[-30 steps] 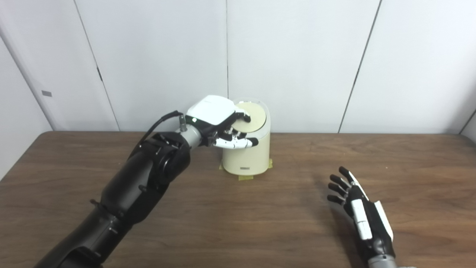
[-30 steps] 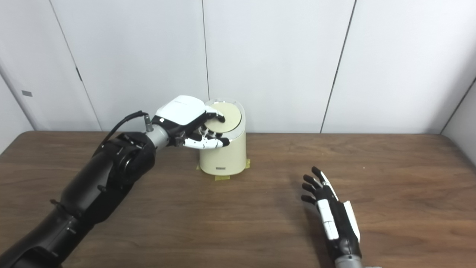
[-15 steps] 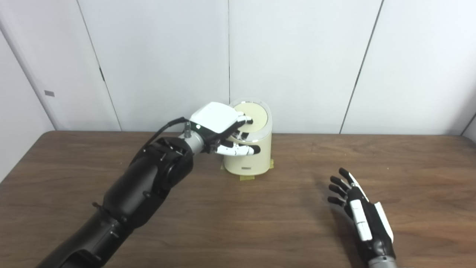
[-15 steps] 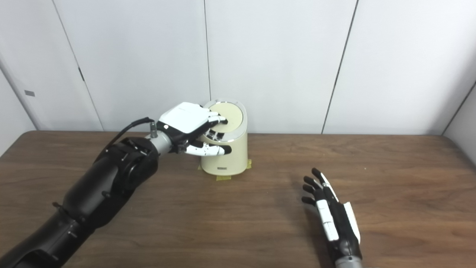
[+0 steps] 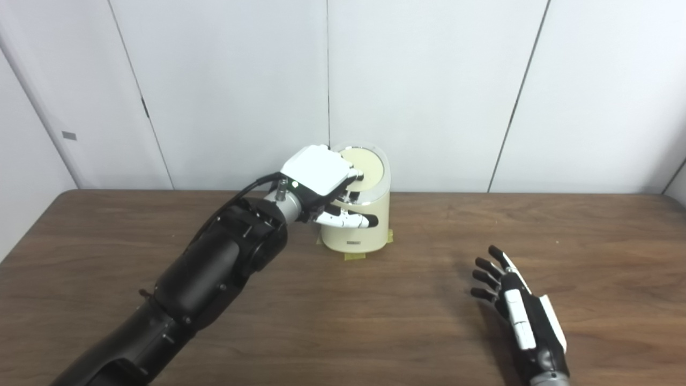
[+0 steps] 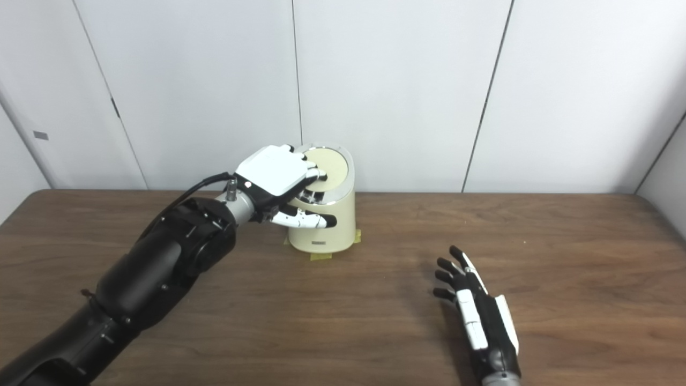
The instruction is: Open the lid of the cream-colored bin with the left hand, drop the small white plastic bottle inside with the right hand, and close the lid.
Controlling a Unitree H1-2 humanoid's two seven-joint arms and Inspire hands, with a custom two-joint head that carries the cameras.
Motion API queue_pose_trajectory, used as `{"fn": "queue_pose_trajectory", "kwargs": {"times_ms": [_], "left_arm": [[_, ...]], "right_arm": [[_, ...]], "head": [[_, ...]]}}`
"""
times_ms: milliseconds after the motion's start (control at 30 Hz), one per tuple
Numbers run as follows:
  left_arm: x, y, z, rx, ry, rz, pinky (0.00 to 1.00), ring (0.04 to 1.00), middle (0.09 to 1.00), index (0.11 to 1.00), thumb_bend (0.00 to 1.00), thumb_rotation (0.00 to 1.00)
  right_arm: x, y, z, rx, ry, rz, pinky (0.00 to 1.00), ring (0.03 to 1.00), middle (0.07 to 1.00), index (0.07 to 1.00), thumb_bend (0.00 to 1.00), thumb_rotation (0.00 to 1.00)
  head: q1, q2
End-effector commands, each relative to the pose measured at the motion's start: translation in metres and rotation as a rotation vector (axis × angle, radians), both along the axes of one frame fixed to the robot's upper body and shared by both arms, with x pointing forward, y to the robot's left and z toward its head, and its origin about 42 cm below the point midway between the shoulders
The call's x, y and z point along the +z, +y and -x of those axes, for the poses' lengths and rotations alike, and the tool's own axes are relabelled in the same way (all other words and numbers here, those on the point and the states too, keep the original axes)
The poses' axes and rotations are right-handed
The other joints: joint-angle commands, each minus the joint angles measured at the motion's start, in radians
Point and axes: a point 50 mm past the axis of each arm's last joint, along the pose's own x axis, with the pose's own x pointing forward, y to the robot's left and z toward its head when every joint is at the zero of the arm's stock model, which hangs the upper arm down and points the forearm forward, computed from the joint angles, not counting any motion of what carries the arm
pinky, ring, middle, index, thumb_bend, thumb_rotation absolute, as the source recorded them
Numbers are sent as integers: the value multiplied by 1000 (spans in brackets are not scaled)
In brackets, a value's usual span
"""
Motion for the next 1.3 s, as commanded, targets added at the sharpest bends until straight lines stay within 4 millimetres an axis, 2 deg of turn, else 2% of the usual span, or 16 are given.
{"fn": "queue_pose_trajectory", "kwargs": {"times_ms": [0, 200, 333, 433, 467, 533, 733, 867, 1000, 1133, 1267], "left_arm": [[-8, 4, 2, 18, 81, -56, 985, 932, 898, 854, 629, 1000], [9, 6, 7, 4, 73, 33, 969, 919, 891, 850, 623, 1000], [26, 10, 14, -2, 39, 127, 894, 888, 873, 837, 565, 922], [38, 14, 21, 4, 1, 216, 841, 867, 859, 823, 538, 804], [41, 16, 23, 6, -10, 253, 803, 856, 851, 816, 529, 717], [45, 21, 25, 16, -17, 322, 765, 846, 845, 812, 519, 621], [50, 38, 29, 42, -34, 572, 744, 851, 866, 842, 478, 407], [39, 42, 47, 46, -43, 691, 793, 883, 899, 876, 434, 401], [24, 47, 60, 35, -38, 775, 786, 887, 907, 895, 409, 470], [8, 52, 74, 69, 27, 862, 776, 901, 923, 905, 411, 566], [-13, 63, 90, 125, 136, 1032, 780, 872, 911, 901, 394, 558]], "right_arm": [[6, 1, 1, -8, -27, -18, 726, 836, 861, 920, 504, 984], [5, 0, 2, -7, -30, -12, 725, 835, 860, 917, 507, 981], [5, 1, 3, -6, -26, -10, 731, 832, 860, 914, 502, 986], [5, 1, 3, -3, -26, -7, 737, 832, 860, 914, 497, 980], [5, 1, 3, -2, -27, -7, 737, 833, 860, 913, 493, 981], [5, 1, 2, -2, -27, -11, 736, 833, 860, 911, 493, 978], [6, 0, 1, 3, -30, -12, 735, 835, 857, 893, 492, 972], [9, -1, 0, 9, -35, -8, 731, 838, 858, 880, 500, 963], [9, -1, -1, 8, -39, -14, 724, 834, 858, 871, 500, 945], [11, 0, -1, 9, -48, -35, 731, 833, 857, 862, 514, 926], [17, 1, -1, 13, -63, -36, 754, 839, 857, 861, 531, 917]], "head": [[0, 1], [1, 4], [-1, 6], [-2, 7], [-1, 7], [0, 6], [2, 7], [5, 9], [6, 10], [3, 11], [2, 16]]}}
